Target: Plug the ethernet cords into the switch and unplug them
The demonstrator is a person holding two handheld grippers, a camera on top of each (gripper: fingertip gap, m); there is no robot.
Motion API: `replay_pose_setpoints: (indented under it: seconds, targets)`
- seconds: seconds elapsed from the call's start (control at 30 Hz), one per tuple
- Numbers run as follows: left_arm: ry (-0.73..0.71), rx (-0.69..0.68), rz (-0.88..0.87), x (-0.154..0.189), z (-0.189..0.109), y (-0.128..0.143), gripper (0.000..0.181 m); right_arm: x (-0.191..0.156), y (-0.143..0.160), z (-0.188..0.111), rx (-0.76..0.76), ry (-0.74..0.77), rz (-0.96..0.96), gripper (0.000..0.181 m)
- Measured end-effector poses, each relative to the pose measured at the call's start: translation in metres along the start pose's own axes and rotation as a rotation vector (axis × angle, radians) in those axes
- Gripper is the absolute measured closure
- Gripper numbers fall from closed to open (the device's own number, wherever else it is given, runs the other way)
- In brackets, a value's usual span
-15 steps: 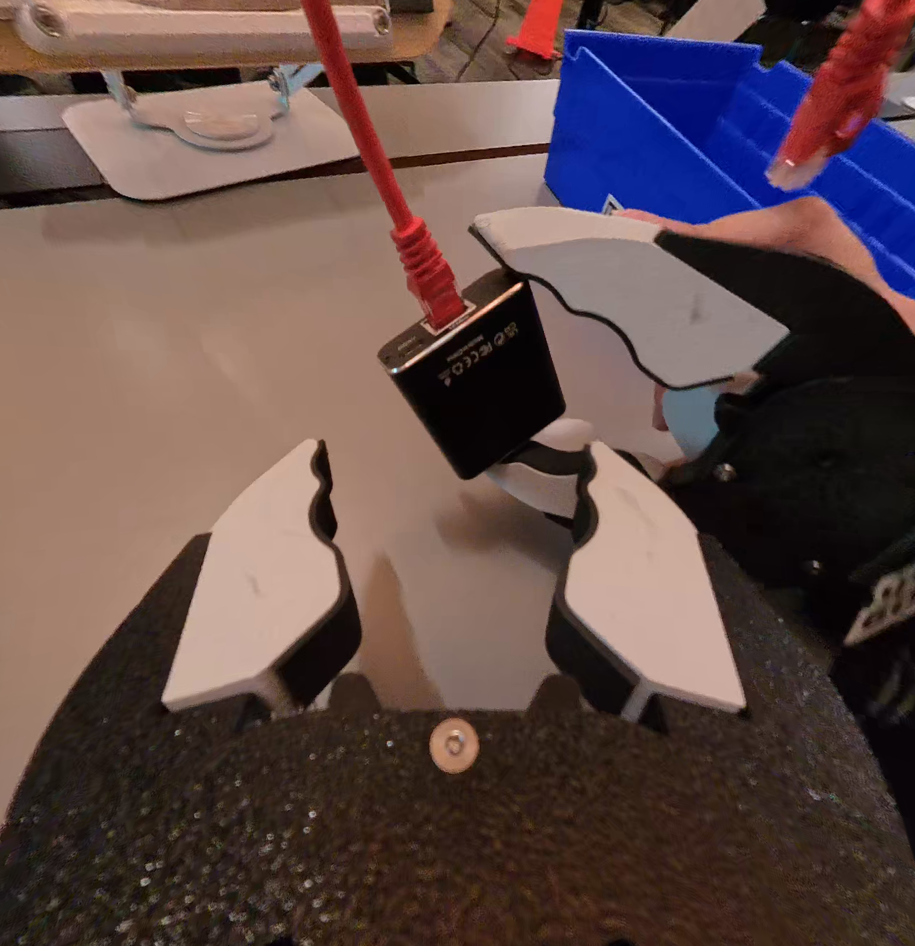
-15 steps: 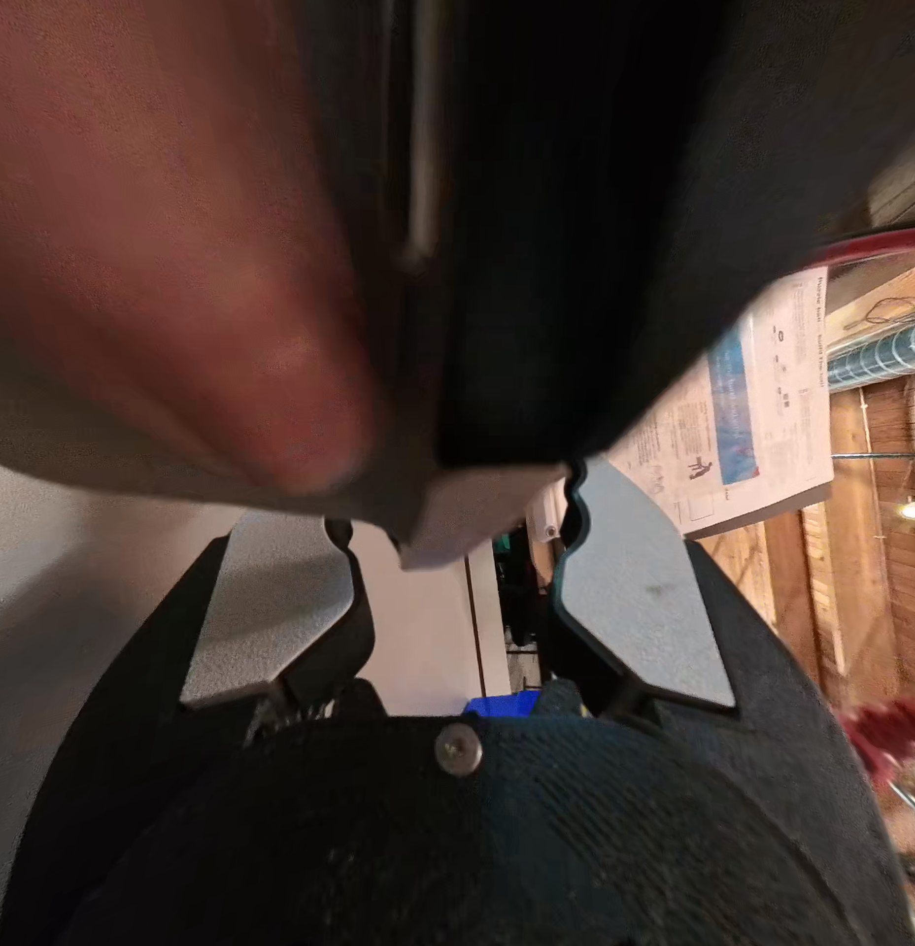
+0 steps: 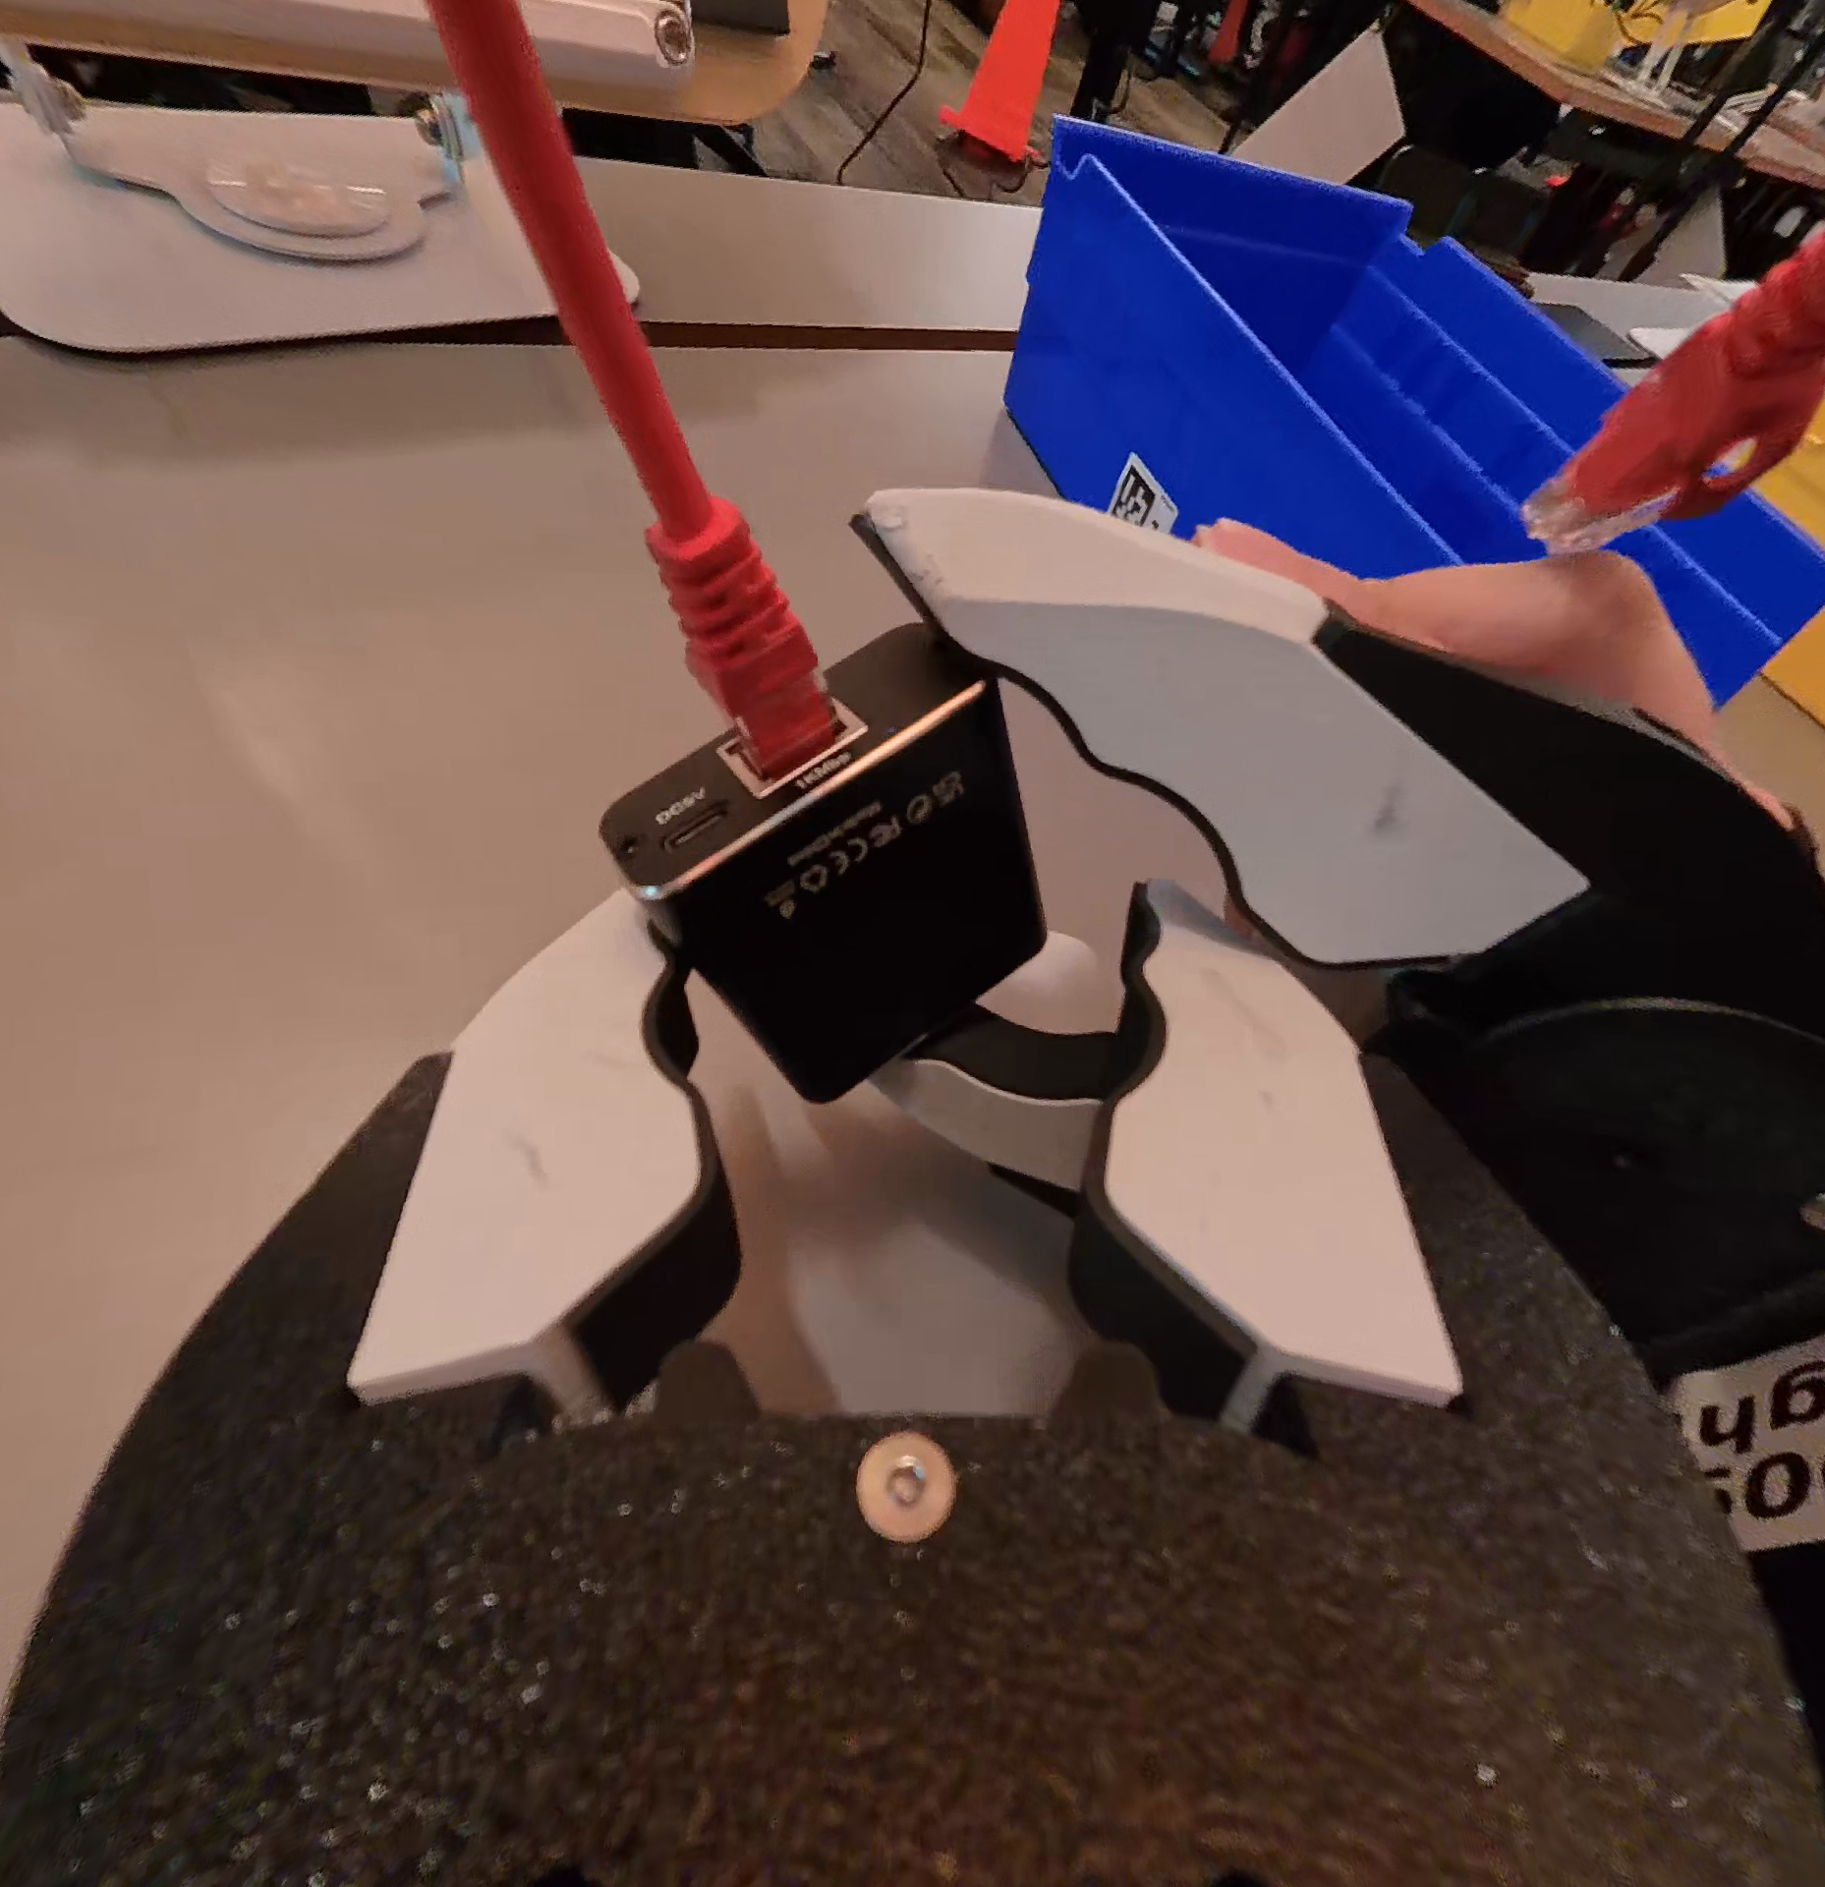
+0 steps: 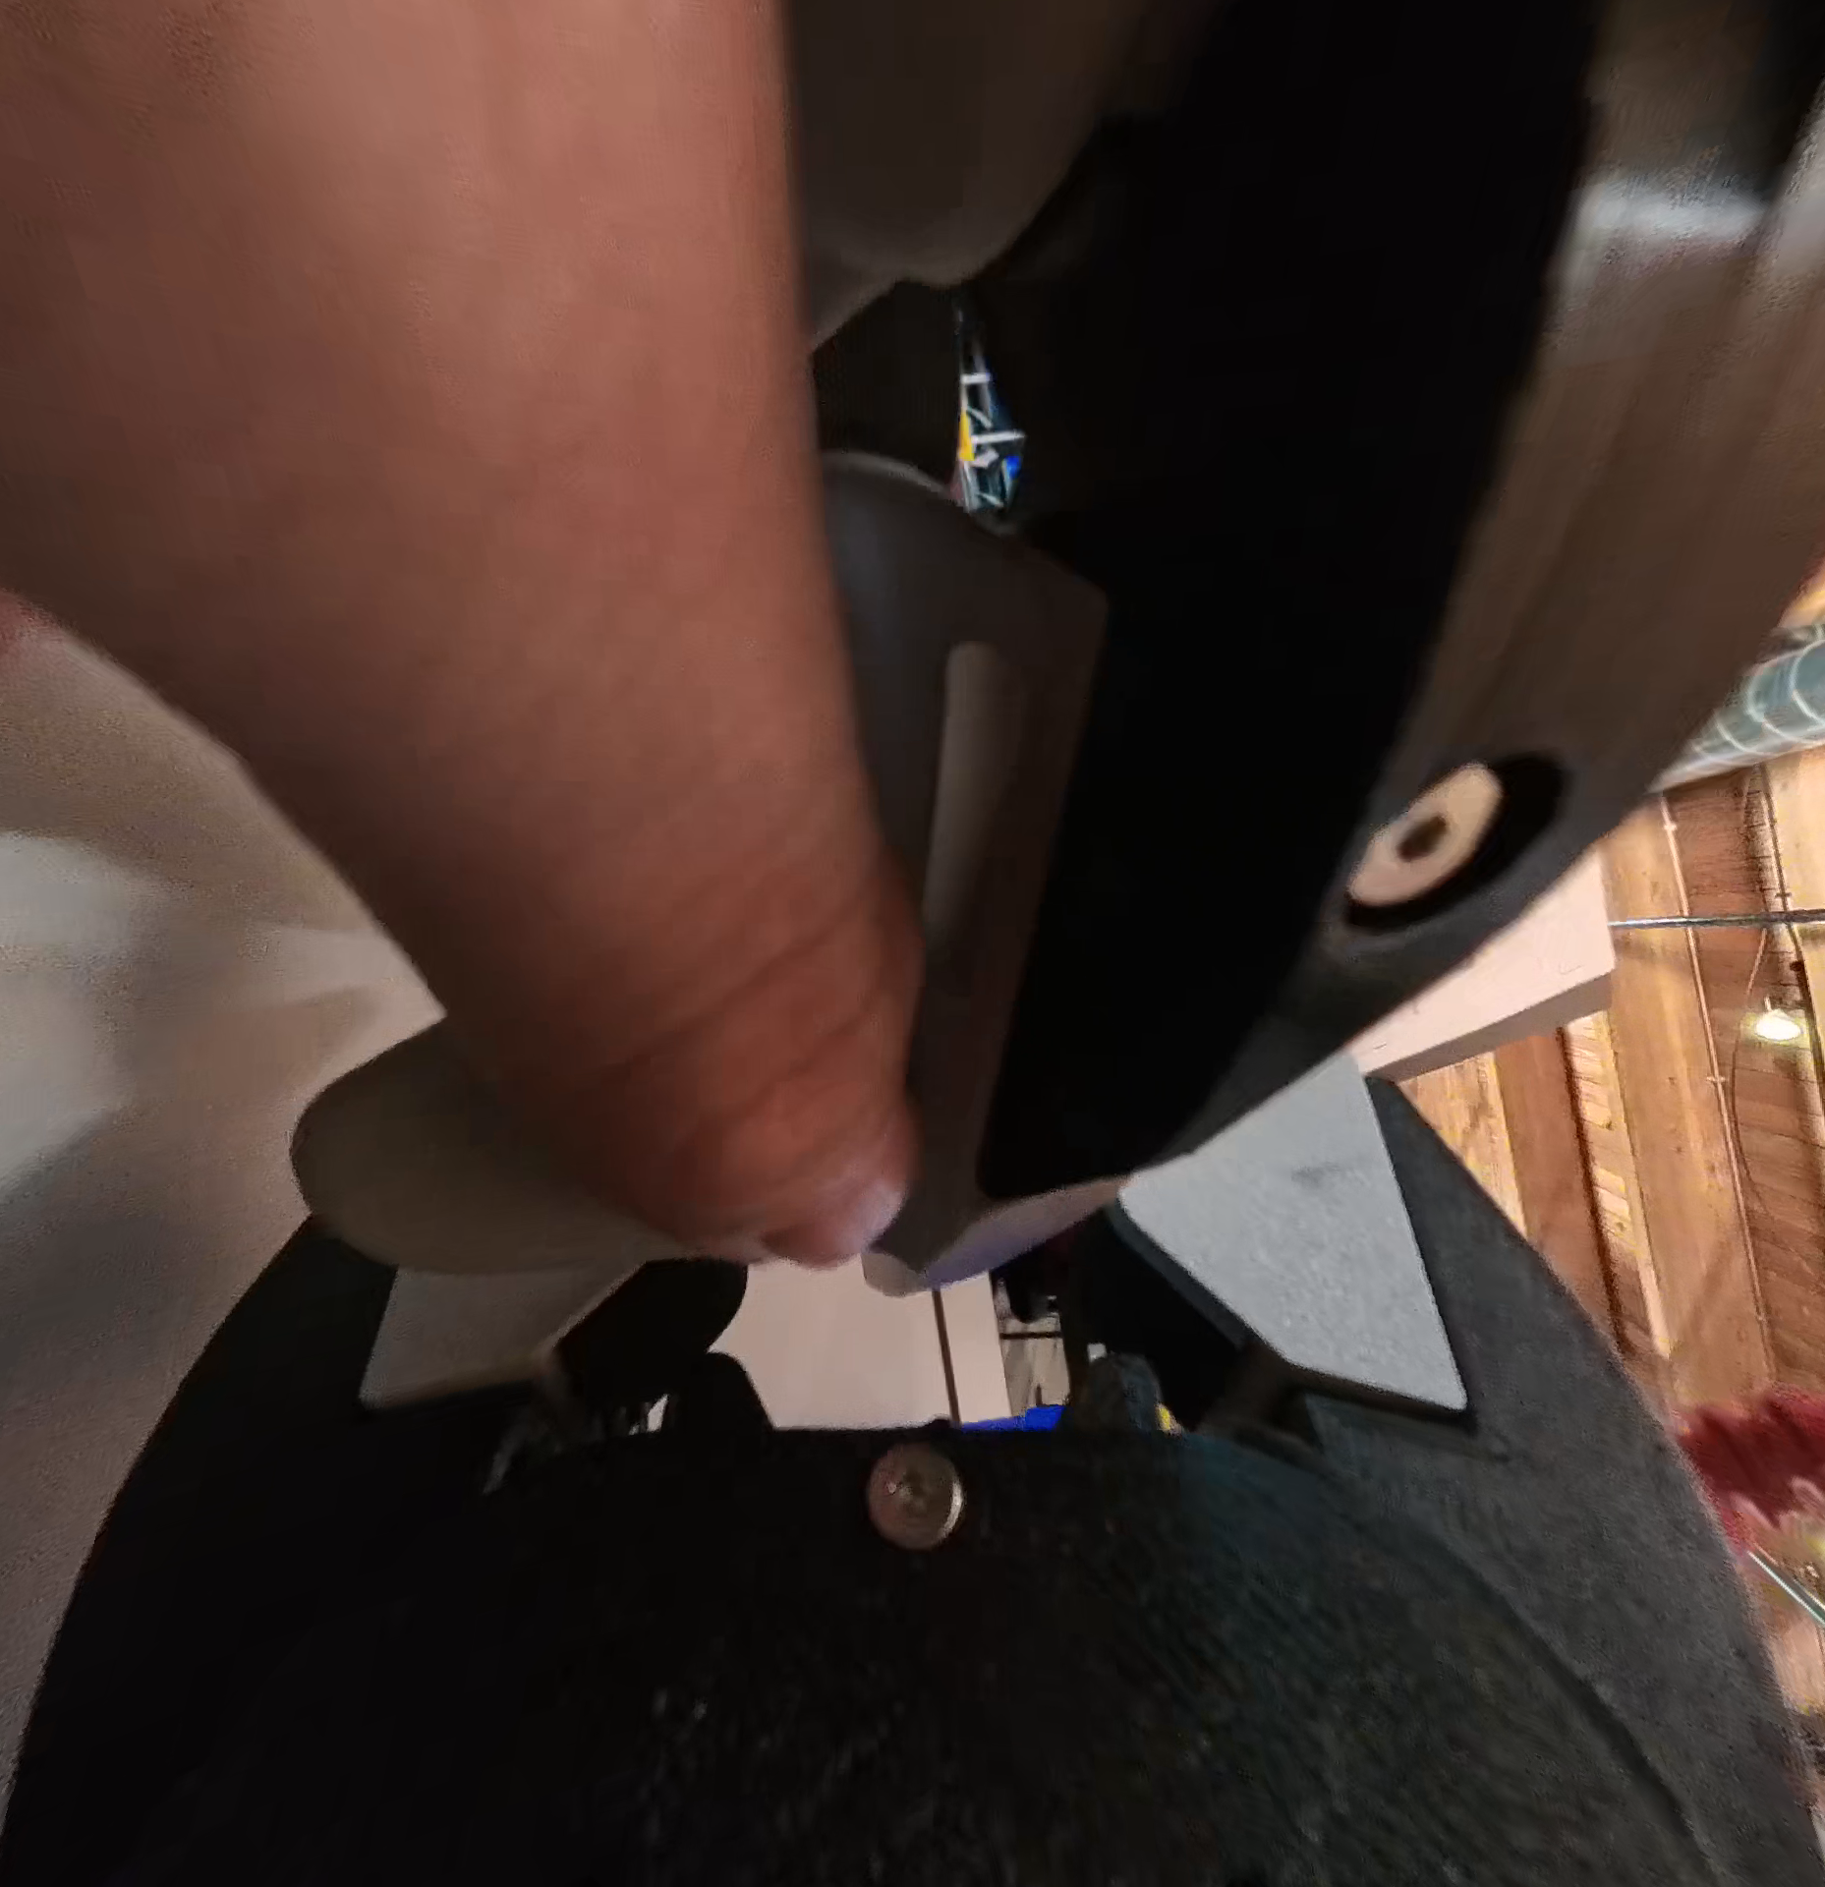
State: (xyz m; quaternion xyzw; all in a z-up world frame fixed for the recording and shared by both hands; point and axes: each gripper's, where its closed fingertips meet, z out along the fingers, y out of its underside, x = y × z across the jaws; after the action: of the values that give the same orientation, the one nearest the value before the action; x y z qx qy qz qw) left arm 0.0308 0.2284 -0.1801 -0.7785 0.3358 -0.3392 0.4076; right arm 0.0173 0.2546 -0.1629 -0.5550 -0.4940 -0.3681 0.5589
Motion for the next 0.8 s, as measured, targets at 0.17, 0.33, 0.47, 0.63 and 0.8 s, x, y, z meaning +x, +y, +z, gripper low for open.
replay_pose_setpoints:
  seconds: [0.17, 0.33, 0.47, 0.63, 0.8]
  targets:
    - [0.055, -0.017, -0.015, -0.007, 0.0, 0.002, 0.119, -0.005, -0.001, 0.0, 0.032, -0.052, 0.093, 0.101]
    - [0.12, -0.104, 0.126, -0.017, -0.006, 0.016, 0.123, -0.029, -0.018, -0.019, 0.332, -0.365, 0.389, 0.096]
    - [0.302, -0.073, 0.128, -0.014, -0.025, 0.008, 0.149, -0.016, -0.026, -0.036, 0.506, -0.581, 0.831, 0.089]
    - [0.338, -0.176, 0.269, -0.016, -0.036, 0.019, 0.157, -0.007, -0.016, -0.032, 0.53, -0.653, 1.116, 0.105]
    - [0.471, -0.084, 0.166, 0.003, -0.05, -0.002, 0.157, 0.01, -0.028, -0.043, 0.674, -0.692, 1.263, 0.114]
